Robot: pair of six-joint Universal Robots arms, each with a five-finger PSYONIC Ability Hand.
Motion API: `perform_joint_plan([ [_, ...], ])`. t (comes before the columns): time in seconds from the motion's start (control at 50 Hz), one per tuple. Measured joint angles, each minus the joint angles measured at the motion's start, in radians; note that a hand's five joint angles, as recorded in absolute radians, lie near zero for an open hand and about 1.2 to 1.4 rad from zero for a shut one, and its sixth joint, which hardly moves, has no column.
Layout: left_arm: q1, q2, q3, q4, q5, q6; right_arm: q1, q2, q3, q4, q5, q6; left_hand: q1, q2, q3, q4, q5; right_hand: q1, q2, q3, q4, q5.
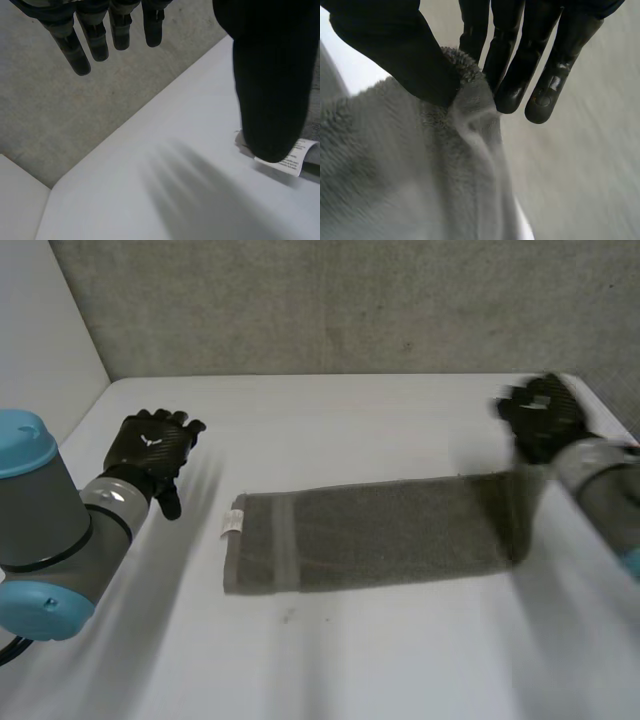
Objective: Fold the laundry
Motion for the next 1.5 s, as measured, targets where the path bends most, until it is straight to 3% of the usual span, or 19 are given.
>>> perform_joint_plan([
  [0.2, 0.002, 0.054, -0.021, -0.001, -0.001, -0.068, 0.522, 0.125, -0.126, -0.049, -0.122, 0.050, 0.000, 0.000, 0.000, 0.000, 0.000, 0.003, 0.000, 0.001, 0.003, 0.001],
  [0.36, -0.007, 0.070, -0.043, -0.002, 0.000, -0.084, 0.712, 0.296, -0.176, -0.056, -0.153, -0.006, 0.000, -0.001, 0.000, -0.001, 0.000, 0.003, 0.000, 0.001, 0.003, 0.002],
  [0.38, -0.009, 0.070, -0.044, -0.002, 0.000, -0.084, 0.720, 0.307, -0.180, -0.055, -0.151, -0.014, 0.000, -0.001, 0.000, -0.001, 0.000, -0.048, -0.126, -0.137, -0.126, -0.086],
  [0.42, -0.014, 0.069, -0.044, -0.001, 0.000, -0.084, 0.728, 0.317, -0.186, -0.053, -0.143, -0.024, 0.000, -0.001, 0.000, -0.001, 0.000, -0.172, -0.255, -0.268, -0.269, -0.216],
  [0.44, -0.022, 0.069, -0.043, -0.001, 0.000, -0.086, 0.730, 0.316, -0.190, -0.051, -0.130, -0.028, 0.000, -0.001, 0.000, -0.001, 0.000, -0.552, -0.664, -0.674, -0.676, -0.613],
  [0.46, -0.025, 0.069, -0.042, 0.000, 0.000, -0.087, 0.730, 0.312, -0.191, -0.050, -0.121, -0.027, 0.000, -0.001, 0.000, -0.001, 0.000, -0.552, -0.664, -0.674, -0.676, -0.613],
  [0.5, -0.044, 0.068, -0.033, 0.001, 0.001, -0.096, 0.717, 0.280, -0.190, -0.048, -0.076, -0.003, 0.000, -0.001, 0.000, -0.001, 0.000, -0.727, -0.926, -0.949, -0.945, -0.889],
  [0.6, -0.083, 0.062, -0.009, 0.004, 0.001, -0.124, 0.649, 0.189, -0.163, -0.036, 0.027, 0.102, 0.000, -0.001, 0.000, -0.001, 0.000, -0.746, -0.959, -0.987, -0.963, -0.919],
  [0.66, -0.118, 0.036, 0.017, 0.004, -0.001, -0.150, 0.555, 0.101, -0.110, 0.004, 0.095, 0.246, 0.000, -0.001, 0.000, -0.001, 0.000, -0.746, -0.959, -0.987, -0.963, -0.921],
  [0.78, -0.164, -0.027, 0.039, 0.003, -0.006, -0.164, 0.432, 0.034, -0.036, 0.084, 0.113, 0.405, 0.000, -0.001, 0.000, -0.001, 0.000, -0.746, -0.959, -0.987, -0.963, -0.922],
  [0.84, -0.193, -0.096, 0.045, -0.001, -0.026, -0.164, 0.323, 0.013, 0.040, 0.151, 0.072, 0.483, 0.000, -0.001, 0.000, -0.001, 0.000, -0.746, -0.959, -0.987, -0.963, -0.922],
  [0.92, -0.206, -0.161, 0.045, -0.004, -0.065, -0.161, 0.239, 0.022, 0.115, 0.177, -0.004, 0.503, 0.000, -0.001, 0.000, -0.001, 0.000, -0.730, -0.932, -0.947, -0.946, -0.900],
  [1.0, -0.207, -0.186, 0.042, -0.007, -0.088, -0.160, 0.208, 0.044, 0.152, 0.166, -0.049, 0.500, 0.000, -0.001, 0.000, -0.001, 0.000, -0.560, -0.720, -0.747, -0.749, -0.716],
  [1.02, -0.208, -0.192, 0.039, -0.008, -0.096, -0.160, 0.202, 0.054, 0.160, 0.158, -0.061, 0.498, 0.000, -0.001, 0.000, -0.001, 0.000, -0.506, -0.667, -0.684, -0.685, -0.656],
  [1.06, -0.209, -0.187, 0.033, -0.012, -0.105, -0.160, 0.196, 0.093, 0.170, 0.124, -0.082, 0.488, 0.000, -0.001, 0.000, -0.001, 0.000, -0.232, -0.307, -0.338, -0.337, -0.323],
  [1.16, -0.214, -0.142, 0.017, -0.024, -0.109, -0.162, 0.204, 0.119, 0.150, 0.095, -0.083, 0.468, 0.000, -0.001, 0.000, -0.001, 0.000, -0.052, -0.057, -0.035, -0.029, -0.044],
  [1.34, -0.211, -0.016, -0.012, -0.050, -0.115, -0.166, 0.261, 0.067, 0.028, 0.084, -0.034, 0.444, 0.000, -0.001, 0.000, -0.001, 0.000, -0.045, -0.015, -0.009, -0.001, -0.017],
  [1.36, -0.199, 0.038, -0.020, -0.066, -0.134, -0.167, 0.343, 0.056, -0.054, 0.091, -0.012, 0.440, 0.000, -0.001, 0.000, -0.001, 0.000, -0.045, -0.015, -0.009, -0.001, -0.011],
  [1.5, -0.145, 0.151, -0.040, -0.106, -0.202, -0.171, 0.551, 0.115, -0.210, 0.133, -0.008, 0.415, 0.000, -0.001, 0.000, -0.001, 0.000, -0.045, -0.015, -0.009, -0.001, -0.005],
])
